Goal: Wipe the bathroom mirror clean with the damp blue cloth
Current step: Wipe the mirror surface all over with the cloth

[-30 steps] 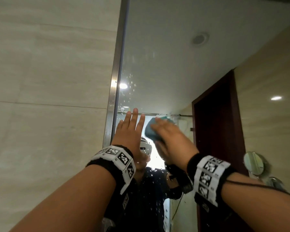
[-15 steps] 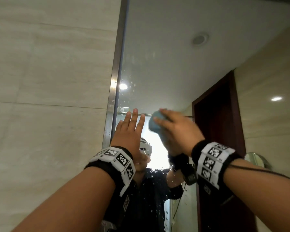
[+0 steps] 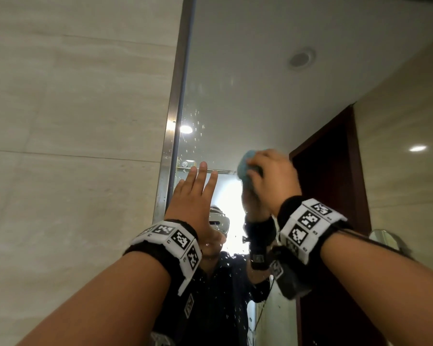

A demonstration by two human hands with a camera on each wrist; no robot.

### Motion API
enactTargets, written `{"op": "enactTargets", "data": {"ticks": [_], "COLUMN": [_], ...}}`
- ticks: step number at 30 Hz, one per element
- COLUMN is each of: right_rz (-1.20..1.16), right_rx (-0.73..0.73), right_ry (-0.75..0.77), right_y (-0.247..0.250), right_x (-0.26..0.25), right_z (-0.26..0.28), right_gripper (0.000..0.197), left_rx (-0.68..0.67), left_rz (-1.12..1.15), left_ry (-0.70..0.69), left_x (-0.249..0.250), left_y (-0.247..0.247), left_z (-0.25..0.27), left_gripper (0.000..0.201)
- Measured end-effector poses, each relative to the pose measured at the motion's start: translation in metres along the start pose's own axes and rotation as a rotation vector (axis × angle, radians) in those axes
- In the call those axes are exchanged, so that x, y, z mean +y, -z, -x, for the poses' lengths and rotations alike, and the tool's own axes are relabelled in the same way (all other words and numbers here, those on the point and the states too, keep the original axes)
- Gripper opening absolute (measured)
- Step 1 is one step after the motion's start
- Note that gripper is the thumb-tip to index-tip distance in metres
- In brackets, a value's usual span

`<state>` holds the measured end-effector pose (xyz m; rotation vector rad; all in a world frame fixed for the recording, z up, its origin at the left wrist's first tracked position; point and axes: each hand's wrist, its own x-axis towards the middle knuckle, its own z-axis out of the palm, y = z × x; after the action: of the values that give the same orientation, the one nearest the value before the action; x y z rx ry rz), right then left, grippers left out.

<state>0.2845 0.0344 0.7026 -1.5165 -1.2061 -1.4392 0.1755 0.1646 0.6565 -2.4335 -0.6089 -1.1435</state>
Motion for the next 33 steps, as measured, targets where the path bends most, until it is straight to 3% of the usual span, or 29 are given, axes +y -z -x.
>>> {"op": "enactTargets", "data": {"ticks": [3, 4, 7, 9, 13, 15, 17, 19, 22, 24, 27, 29, 33], "right_rz": [-0.001, -0.004, -0.151, -0.13, -0.028, -0.074, -0.198, -0.164, -0.032, -0.041, -0.185, -0.108, 0.061], "right_rx": [-0.198, -0.203, 0.112, 0.111, -0.1, -0.036, 0.116, 0.113, -0.139, -0.186, 0.049, 0.07, -0.182], "right_ry": [0.314, 0.313, 0.044, -0.057, 0.278, 0.187, -0.055, -0.122, 0.222, 0.296, -0.007, -0.103, 0.24], "right_y": [-0.012, -0.007, 0.006, 0.003, -0.025, -0.016, 0.0, 0.0, -0.015, -0.014, -0.001, -0.003, -0.024], "right_x": [-0.014, -0.013, 0.002, 0.001, -0.015, 0.0, 0.013, 0.017, -0.003, -0.001, 0.018, 0.021, -0.003], "right_z": [0.024, 0.017, -0.026, -0.034, -0.009, -0.031, -0.047, -0.04, -0.004, -0.007, -0.044, -0.05, -0.027], "right_gripper": [0.011, 0.011, 0.014, 0.017, 0.018, 0.02, 0.021, 0.024, 0.023, 0.02, 0.022, 0.025, 0.034], "left_rx": [0.006, 0.007, 0.002, 0.003, 0.001, 0.0, -0.011, -0.013, -0.018, -0.017, -0.028, -0.025, -0.024], "left_rz": [0.008, 0.005, 0.002, 0.004, -0.008, -0.004, 0.005, 0.005, -0.001, -0.004, -0.001, -0.007, -0.029], "left_ry": [0.0, 0.0, -0.003, -0.001, 0.006, 0.002, -0.002, 0.001, 0.004, 0.004, 0.003, 0.007, 0.008], "left_x": [0.0, 0.0, -0.001, -0.001, 0.0, 0.0, 0.0, 0.0, 0.001, 0.001, 0.001, 0.001, 0.002], "left_y": [0.0, 0.0, -0.001, -0.001, 0.0, 0.001, 0.001, 0.0, 0.0, 0.001, 0.002, 0.003, 0.003], "left_z": [0.0, 0.0, 0.0, -0.001, 0.0, 0.0, 0.0, 0.0, -0.001, 0.0, 0.001, 0.001, 0.001], "left_gripper": [0.133, 0.133, 0.133, 0.133, 0.134, 0.134, 0.134, 0.134, 0.135, 0.135, 0.133, 0.133, 0.135]}}
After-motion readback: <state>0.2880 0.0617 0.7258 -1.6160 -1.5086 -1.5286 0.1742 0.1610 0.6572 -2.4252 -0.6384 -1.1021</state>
